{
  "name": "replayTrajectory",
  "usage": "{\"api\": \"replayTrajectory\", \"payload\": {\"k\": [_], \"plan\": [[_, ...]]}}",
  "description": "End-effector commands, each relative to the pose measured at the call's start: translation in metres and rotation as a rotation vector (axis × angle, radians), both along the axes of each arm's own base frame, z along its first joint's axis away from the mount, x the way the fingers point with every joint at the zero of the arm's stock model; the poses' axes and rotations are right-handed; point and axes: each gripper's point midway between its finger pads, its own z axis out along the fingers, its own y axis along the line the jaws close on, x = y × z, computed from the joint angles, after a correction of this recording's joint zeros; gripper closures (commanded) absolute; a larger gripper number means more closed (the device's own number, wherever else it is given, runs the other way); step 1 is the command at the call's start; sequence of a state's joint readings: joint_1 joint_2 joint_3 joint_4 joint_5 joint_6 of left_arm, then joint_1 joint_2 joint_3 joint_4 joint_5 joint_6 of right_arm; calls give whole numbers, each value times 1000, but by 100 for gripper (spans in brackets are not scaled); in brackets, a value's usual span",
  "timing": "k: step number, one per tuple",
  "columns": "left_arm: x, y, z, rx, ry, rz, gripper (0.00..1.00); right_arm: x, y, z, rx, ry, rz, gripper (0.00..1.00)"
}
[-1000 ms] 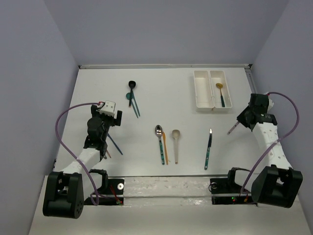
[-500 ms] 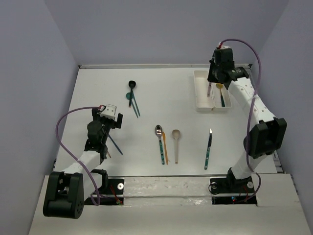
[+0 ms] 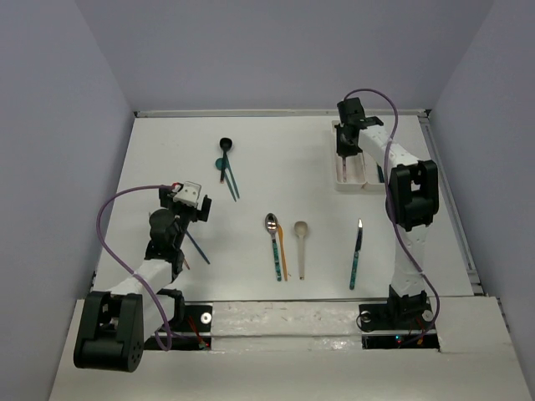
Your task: Sort the eating utensils into containers
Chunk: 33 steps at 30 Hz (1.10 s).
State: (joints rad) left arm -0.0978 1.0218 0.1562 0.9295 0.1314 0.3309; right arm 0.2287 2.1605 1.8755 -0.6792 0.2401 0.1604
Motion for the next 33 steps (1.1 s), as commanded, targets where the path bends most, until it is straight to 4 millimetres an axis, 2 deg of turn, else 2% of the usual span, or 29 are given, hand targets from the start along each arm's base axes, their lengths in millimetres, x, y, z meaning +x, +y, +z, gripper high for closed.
{"api": "replayTrajectory", "payload": {"k": [1,3,6,7,9,11,15,16,19,20,22,23,24,27,28,29,30,31,33], "plan": [[7,0,22,5,-79,-3,2,10,3,3,14,-40,23,100],[7,0,21,5,-76,-3,2,6,2,-11,10,-14,21,100],[8,1,21,6,-73,0,2,4,2,-19,10,1,19,100],[8,0,21,7,-73,-1,2,2,1,-22,5,8,19,91],[8,0,21,5,-75,-1,2,3,0,-22,-4,8,15,79],[8,0,21,5,-73,-3,2,3,-3,-15,-13,-5,5,65],[8,0,20,6,-72,-1,2,2,-4,13,-6,-55,8,52],[8,1,21,6,-73,0,2,2,-3,30,-1,-85,14,51],[7,0,21,7,-75,-3,2,-5,-5,59,11,-128,11,48],[7,0,21,5,-76,-4,2,-11,-5,86,30,-174,9,48],[6,0,21,6,-78,-6,2,-32,-2,98,91,-169,-14,48],[6,0,21,6,-80,-6,2,-47,-1,121,146,-204,-45,47],[6,-1,22,6,-81,-7,2,-70,-2,105,161,-140,-57,47],[5,-1,22,9,-83,-13,2,-119,-3,88,207,-67,-114,47],[4,-2,22,10,-85,-17,2,-152,1,71,239,-6,-117,47],[4,-2,22,12,-87,-18,2,-168,6,62,255,26,-102,48],[4,-2,22,11,-88,-18,2,-185,7,62,284,32,-97,49],[3,-2,22,12,-87,-20,2,-212,12,36,303,121,-84,49],[2,-2,23,13,-93,-20,2,-240,12,26,321,161,-110,49]]}}
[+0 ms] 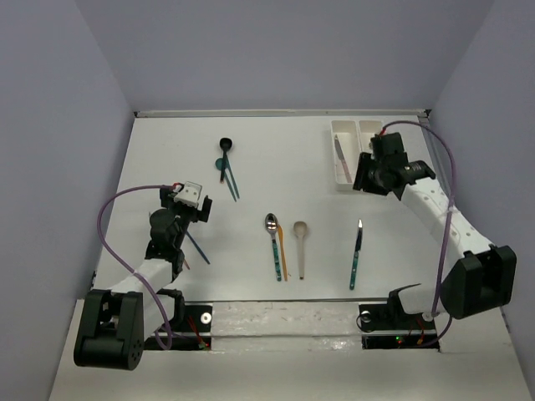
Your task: Sort the eating utensils into containers
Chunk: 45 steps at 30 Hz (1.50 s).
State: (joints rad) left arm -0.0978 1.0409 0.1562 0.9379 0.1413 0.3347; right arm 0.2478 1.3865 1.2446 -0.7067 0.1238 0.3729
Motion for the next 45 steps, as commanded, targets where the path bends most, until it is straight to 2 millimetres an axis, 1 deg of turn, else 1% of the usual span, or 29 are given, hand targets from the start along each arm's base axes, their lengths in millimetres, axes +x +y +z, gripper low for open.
{"api": "replayTrajectory", "payload": {"k": [1,2,3,4,5,6,8,10,11,12,15,16,18,20,21,26,28,31,33,34,35,37,38,39,42,45], "plan": [[1,-1,27,9,-107,-14,2,-88,10,-80,62,307,-16,49],[1,-1,26,11,-105,-14,2,-90,8,-75,67,295,-34,49],[0,-2,27,10,-109,-19,2,-107,4,-88,67,341,-69,48],[-1,-2,27,10,-110,-20,2,-113,2,-90,72,346,-87,48],[-1,-2,27,12,-112,-20,2,-118,0,-87,83,330,-97,44],[-1,-2,28,11,-113,-23,2,-128,-1,-94,90,353,-119,44],[-1,-2,28,11,-115,-23,2,-138,0,-99,99,360,-119,43],[-1,-2,28,11,-113,-24,2,-142,7,-100,124,380,-120,43],[-2,-3,28,13,-115,-25,2,-144,7,-105,118,401,-126,46],[-2,-3,28,13,-115,-25,2,-146,4,-110,104,420,-143,46],[-3,-2,29,12,-121,-25,2,-155,9,-121,81,490,-144,47],[-3,-2,28,14,-120,-27,2,-161,11,-130,60,534,-153,48],[-3,-2,29,14,-123,-27,2,-169,13,-141,36,578,-164,48],[-4,-3,29,15,-125,-28,2,-181,11,-155,-6,641,-180,48],[-4,-2,29,13,-126,-27,2,-186,12,-159,-14,662,-191,48],[-3,-2,29,10,-126,-23,2,-197,9,-175,-50,702,-236,47],[-2,-2,30,9,-125,-20,2,-199,10,-180,-51,708,-239,47],[-1,0,28,6,-119,-11,2,-197,15,-181,-45,693,-218,49],[0,0,29,5,-118,-8,2,-190,24,-181,8,659,-182,57],[0,0,29,5,-118,-8,2,-186,26,-180,18,640,-172,63],[0,1,29,5,-120,-5,2,-187,26,-181,21,634,-166,76],[0,1,29,5,-118,-6,2,-184,26,-179,24,614,-159,87],[-1,1,28,5,-118,-6,2,-184,24,-179,18,611,-157,98],[-1,1,28,5,-118,-6,2,-186,24,-179,15,615,-155,100],[-1,1,29,5,-120,-6,2,-188,22,-178,15,610,-152,100],[-1,1,29,5,-121,-6,2,-185,31,-168,7,564,-108,100]]}}
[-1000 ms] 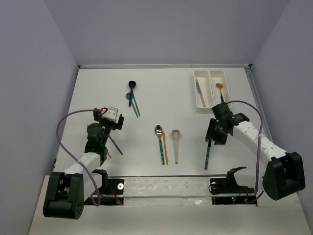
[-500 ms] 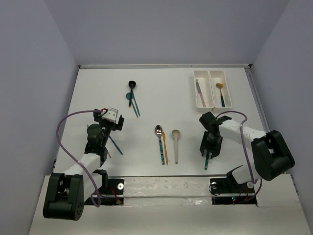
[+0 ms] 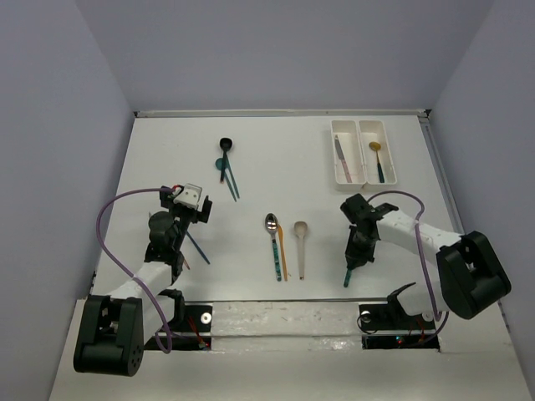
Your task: Sort the eating utensils into containers
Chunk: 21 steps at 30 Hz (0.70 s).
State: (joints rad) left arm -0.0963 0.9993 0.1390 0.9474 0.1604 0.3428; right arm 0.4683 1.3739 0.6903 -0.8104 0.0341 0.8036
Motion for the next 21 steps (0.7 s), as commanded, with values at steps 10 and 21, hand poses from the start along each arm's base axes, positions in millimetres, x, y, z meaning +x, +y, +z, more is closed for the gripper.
{"api": "replayTrajectory", "payload": {"k": [10,21], "plan": [[6,1,20,3,-74,5,2,65,67,131,92,-565,278,100],[28,-25,46,63,60,-153,2,274,18,263,-281,-848,332,100]]}}
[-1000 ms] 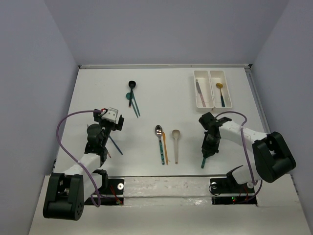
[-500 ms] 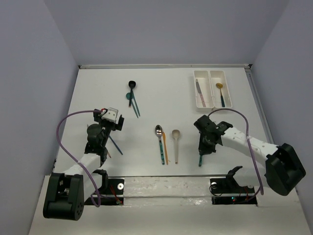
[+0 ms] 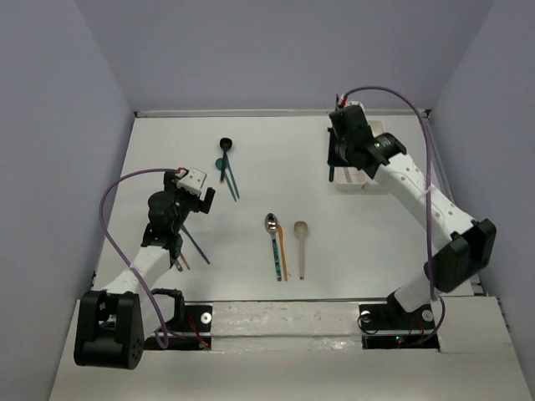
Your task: Sort the eating utensils into containers
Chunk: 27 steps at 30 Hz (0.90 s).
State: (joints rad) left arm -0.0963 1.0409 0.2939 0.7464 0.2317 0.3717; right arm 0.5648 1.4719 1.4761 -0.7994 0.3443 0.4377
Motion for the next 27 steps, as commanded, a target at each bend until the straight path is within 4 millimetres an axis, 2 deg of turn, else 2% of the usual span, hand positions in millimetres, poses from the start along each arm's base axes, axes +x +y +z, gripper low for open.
{"api": "replayTrajectory", "payload": {"k": [1,2,3,4,5,6,7,8,9,10,11,12,13,15,17,18,19,20,21,22,23,25,26,27], "plan": [[12,-12,39,31,-12,-83,2,97,-51,40,-191,-130,-37,100],[15,-12,41,35,-1,-79,2,109,-56,38,-195,-124,-39,100],[20,-12,42,40,29,-77,2,132,-64,33,-187,-115,-47,100],[26,-12,49,42,18,-76,2,141,-68,30,-182,-110,-56,100],[27,-11,42,48,66,-68,2,149,-72,25,-186,-103,-57,100],[34,-10,33,49,111,-61,2,161,-75,6,-197,-70,-59,100],[41,-11,39,48,133,-54,3,170,-84,6,-213,-75,-71,100],[46,-11,38,48,154,-48,4,175,-84,0,-225,-66,-68,100],[54,-10,26,50,205,-26,8,180,-91,-8,-234,-50,-72,100],[63,-14,34,53,214,-24,10,187,-95,-26,-248,-17,-66,100],[72,-12,20,66,262,2,12,189,-93,-33,-249,-6,-54,100],[79,-13,20,71,273,12,14,191,-92,-43,-256,14,-46,100],[90,-19,31,73,264,16,14,193,-97,-60,-267,44,-48,100],[110,-21,30,81,279,47,15,193,-96,-79,-272,81,-37,100],[121,-24,25,75,307,62,17,192,-95,-99,-276,116,-35,100],[128,-25,9,78,345,68,19,191,-94,-105,-271,127,-31,100],[138,-27,16,65,346,73,20,192,-92,-109,-263,132,-29,100],[143,-28,13,60,360,78,23,191,-91,-115,-260,143,-25,100],[149,-30,-1,61,392,83,23,189,-88,-121,-247,156,-9,100],[157,-30,5,52,387,92,24,188,-85,-124,-234,159,1,100],[162,-30,-7,55,413,100,24,186,-83,-126,-224,167,8,100],[173,-32,-3,50,403,109,24,178,-78,-137,-198,199,32,100],[176,-33,-14,50,423,113,24,177,-77,-137,-191,202,37,100],[180,-34,-15,48,426,116,24,173,-78,-140,-192,212,34,96]]}}
